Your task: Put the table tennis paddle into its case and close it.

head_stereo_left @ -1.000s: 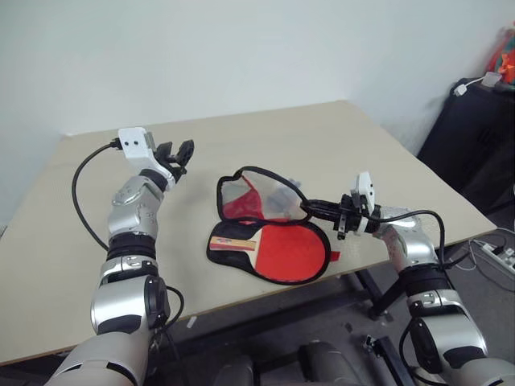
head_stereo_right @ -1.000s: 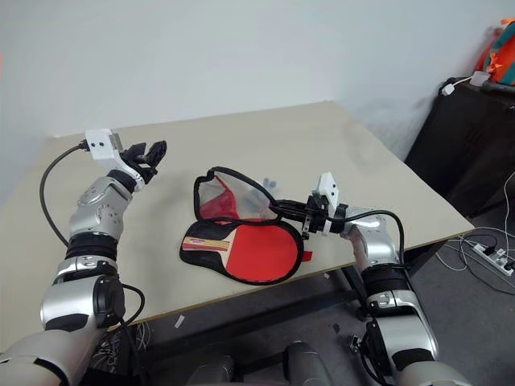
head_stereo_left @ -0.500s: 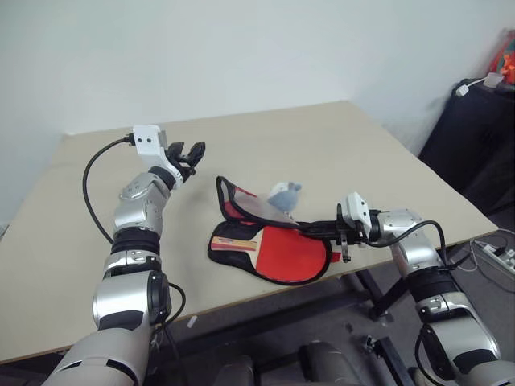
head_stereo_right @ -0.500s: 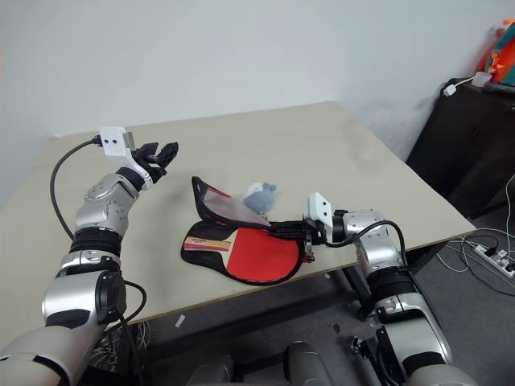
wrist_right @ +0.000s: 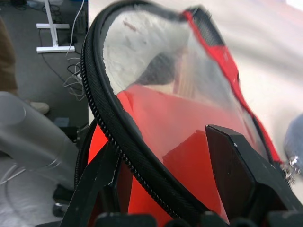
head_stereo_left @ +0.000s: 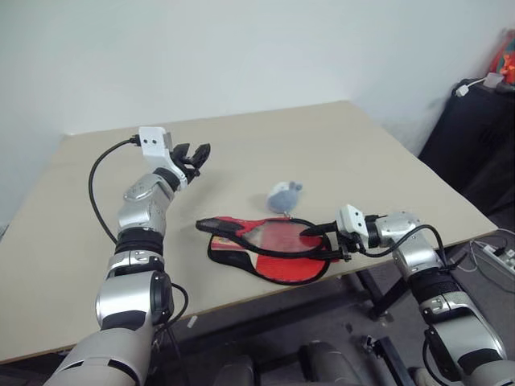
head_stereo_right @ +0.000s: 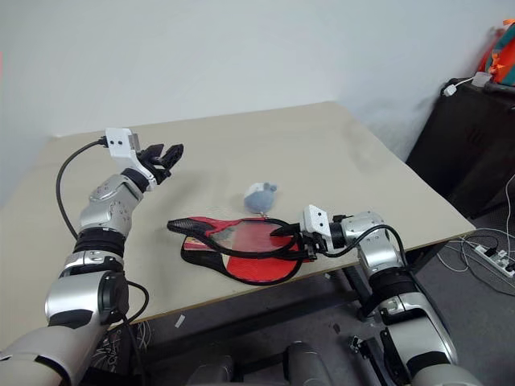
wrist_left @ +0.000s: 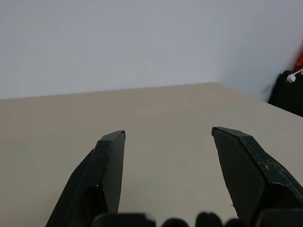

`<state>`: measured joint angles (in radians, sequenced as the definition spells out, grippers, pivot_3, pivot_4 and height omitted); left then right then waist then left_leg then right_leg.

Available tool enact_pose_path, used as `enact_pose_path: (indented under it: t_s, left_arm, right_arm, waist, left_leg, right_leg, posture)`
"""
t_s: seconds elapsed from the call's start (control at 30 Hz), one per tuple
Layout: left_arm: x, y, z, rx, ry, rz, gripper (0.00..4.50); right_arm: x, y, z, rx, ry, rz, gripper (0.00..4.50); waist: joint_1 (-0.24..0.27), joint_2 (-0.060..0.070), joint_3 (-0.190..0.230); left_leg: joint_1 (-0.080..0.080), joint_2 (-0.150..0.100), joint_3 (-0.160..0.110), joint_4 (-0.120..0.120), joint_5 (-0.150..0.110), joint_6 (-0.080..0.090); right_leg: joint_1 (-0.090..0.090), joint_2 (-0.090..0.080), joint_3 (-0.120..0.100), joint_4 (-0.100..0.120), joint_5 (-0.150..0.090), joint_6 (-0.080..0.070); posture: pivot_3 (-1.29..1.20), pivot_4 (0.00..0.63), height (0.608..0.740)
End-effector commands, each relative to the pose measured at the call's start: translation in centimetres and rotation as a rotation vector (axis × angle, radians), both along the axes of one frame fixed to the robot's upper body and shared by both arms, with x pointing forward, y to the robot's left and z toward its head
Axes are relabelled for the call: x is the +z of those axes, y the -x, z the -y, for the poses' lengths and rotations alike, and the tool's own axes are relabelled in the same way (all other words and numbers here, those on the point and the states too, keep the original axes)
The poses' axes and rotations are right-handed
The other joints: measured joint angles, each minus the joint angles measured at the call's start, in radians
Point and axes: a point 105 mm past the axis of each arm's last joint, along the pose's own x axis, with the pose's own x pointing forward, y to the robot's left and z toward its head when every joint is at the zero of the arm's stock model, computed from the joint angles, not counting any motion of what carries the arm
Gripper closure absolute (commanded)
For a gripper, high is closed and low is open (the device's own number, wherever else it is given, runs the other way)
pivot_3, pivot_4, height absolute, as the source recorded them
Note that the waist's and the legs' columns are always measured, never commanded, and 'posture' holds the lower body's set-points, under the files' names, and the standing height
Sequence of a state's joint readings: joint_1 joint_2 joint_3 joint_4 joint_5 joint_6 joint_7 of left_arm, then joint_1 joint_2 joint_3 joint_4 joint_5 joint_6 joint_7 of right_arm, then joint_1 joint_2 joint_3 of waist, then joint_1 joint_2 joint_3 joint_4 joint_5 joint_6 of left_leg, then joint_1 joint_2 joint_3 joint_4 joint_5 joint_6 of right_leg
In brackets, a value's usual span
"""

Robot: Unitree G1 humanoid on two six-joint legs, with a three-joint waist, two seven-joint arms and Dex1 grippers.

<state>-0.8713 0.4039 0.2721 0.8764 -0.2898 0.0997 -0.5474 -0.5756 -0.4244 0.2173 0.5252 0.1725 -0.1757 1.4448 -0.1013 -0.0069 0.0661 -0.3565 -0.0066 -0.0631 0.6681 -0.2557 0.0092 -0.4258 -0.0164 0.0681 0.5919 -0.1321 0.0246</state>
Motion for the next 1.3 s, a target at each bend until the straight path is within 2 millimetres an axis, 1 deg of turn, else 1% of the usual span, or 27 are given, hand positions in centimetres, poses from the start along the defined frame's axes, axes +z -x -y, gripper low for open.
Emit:
enact_pose_path:
  t_s: [0.03, 0.13, 0.3, 0.47, 0.57, 0.67, 0.8, 0.87, 1.0, 1.1, 1.2, 1.3]
  left_arm:
    - [2.1, -0.2, 0.8, -0.035, -0.012, 0.066, 1.42]
    - [2.1, -0.2, 1.1, -0.043, -0.015, 0.067, 1.42]
    - [2.0, -0.2, 1.6, -0.058, -0.017, 0.066, 1.42]
    - [1.9, -0.2, 2.3, -0.077, -0.022, 0.064, 1.42]
    - [1.8, -0.2, 2.6, -0.087, -0.021, 0.062, 1.42]
    - [1.6, -0.2, 3.0, -0.106, -0.022, 0.058, 1.42]
    - [1.4, 0.1, 4.0, -0.161, -0.019, 0.055, 1.42]
    - [1.2, 0.4, 4.5, -0.196, -0.022, 0.054, 1.42]
    - [1.0, 1.2, 5.5, -0.280, -0.002, 0.047, 1.42]
    - [0.9, 2.7, 7.2, -0.426, -0.012, 0.050, 1.42]
    - [0.7, 3.8, 8.2, -0.516, -0.026, 0.043, 1.42]
    - [-0.2, 5.4, 9.5, -0.660, -0.094, 0.017, 1.42]
  right_arm:
    - [-0.1, 0.4, 0.9, 0.048, 0.111, 0.039, 1.95]
    - [-0.6, 0.4, 1.5, 0.047, 0.156, 0.037, 1.95]
    - [-0.9, 0.1, 2.5, 0.029, 0.204, 0.041, 1.95]
    - [-1.4, -0.1, 3.8, 0.021, 0.290, 0.065, 1.95]
    - [-1.6, -0.7, 4.9, 0.007, 0.363, 0.100, 1.95]
    - [-1.4, -1.2, 5.6, -0.010, 0.403, 0.130, 1.95]
    - [-1.4, -1.8, 6.8, -0.031, 0.471, 0.173, 1.95]
    - [-1.3, -2.5, 7.3, -0.068, 0.498, 0.209, 1.95]
    - [0.0, -4.1, 7.3, -0.159, 0.461, 0.281, 1.95]
    - [1.8, -6.0, 6.9, -0.285, 0.383, 0.349, 1.95]
    - [3.0, -7.3, 6.6, -0.388, 0.302, 0.372, 1.95]
    - [4.2, -8.6, 5.9, -0.491, 0.197, 0.389, 1.95]
  waist:
    - [0.000, 0.000, 0.000]
    - [0.000, 0.000, 0.000]
    - [0.000, 0.000, 0.000]
    - [0.000, 0.000, 0.000]
    - [0.000, 0.000, 0.000]
    - [0.000, -0.001, 0.000]
    - [0.000, -0.001, 0.000]
    - [-0.001, -0.001, 0.000]
    - [-0.001, -0.001, 0.000]
    - [-0.002, -0.001, 0.000]
    - [-0.002, -0.001, 0.000]
    - [-0.002, -0.001, 0.000]
  left_leg:
    - [0.000, 0.000, 0.000, 0.000, 0.000, 0.000]
    - [0.000, 0.000, 0.000, 0.000, 0.000, 0.000]
    - [0.000, 0.000, 0.000, 0.000, 0.000, 0.000]
    - [0.000, 0.000, 0.000, 0.001, 0.000, 0.000]
    - [0.000, 0.000, 0.000, 0.001, 0.000, 0.000]
    - [0.000, -0.001, 0.000, 0.001, 0.000, 0.000]
    - [0.000, -0.001, 0.000, 0.001, 0.000, 0.000]
    - [0.000, -0.001, 0.001, 0.001, 0.000, 0.000]
    - [0.002, -0.001, 0.001, 0.001, 0.000, 0.000]
    - [0.003, -0.001, 0.002, 0.001, 0.000, 0.000]
    - [0.003, -0.001, 0.002, 0.001, 0.000, 0.000]
    - [0.003, -0.001, 0.002, 0.001, 0.000, 0.000]
  right_leg:
    - [0.000, 0.000, 0.000, 0.000, 0.000, 0.000]
    - [0.000, 0.000, 0.000, 0.000, 0.000, 0.000]
    - [0.000, 0.000, 0.000, 0.000, 0.000, 0.000]
    - [0.000, 0.000, 0.000, 0.000, 0.000, 0.000]
    - [0.000, 0.000, 0.000, 0.000, 0.000, 0.000]
    - [0.001, 0.000, 0.000, 0.000, 0.000, 0.000]
    - [0.001, 0.000, 0.000, 0.000, 0.000, 0.000]
    - [0.001, 0.000, 0.001, 0.000, 0.000, 0.000]
    - [0.002, 0.000, 0.002, 0.000, 0.000, 0.000]
    - [0.002, 0.000, 0.003, 0.001, 0.000, 0.000]
    - [0.002, 0.000, 0.003, 0.001, 0.000, 0.000]
    - [0.002, 0.001, 0.004, 0.001, 0.000, 0.000]
  posture:
    - [0.00, 0.000, 0.740]
    - [0.00, 0.000, 0.740]
    - [0.00, 0.000, 0.740]
    - [0.00, 0.000, 0.740]
    - [0.00, 0.000, 0.740]
    - [0.00, 0.000, 0.740]
    - [0.00, 0.000, 0.740]
    - [0.00, 0.000, 0.740]
    - [0.00, 0.000, 0.740]
    - [0.00, 0.000, 0.740]
    - [0.00, 0.000, 0.740]
    - [0.00, 0.000, 0.740]
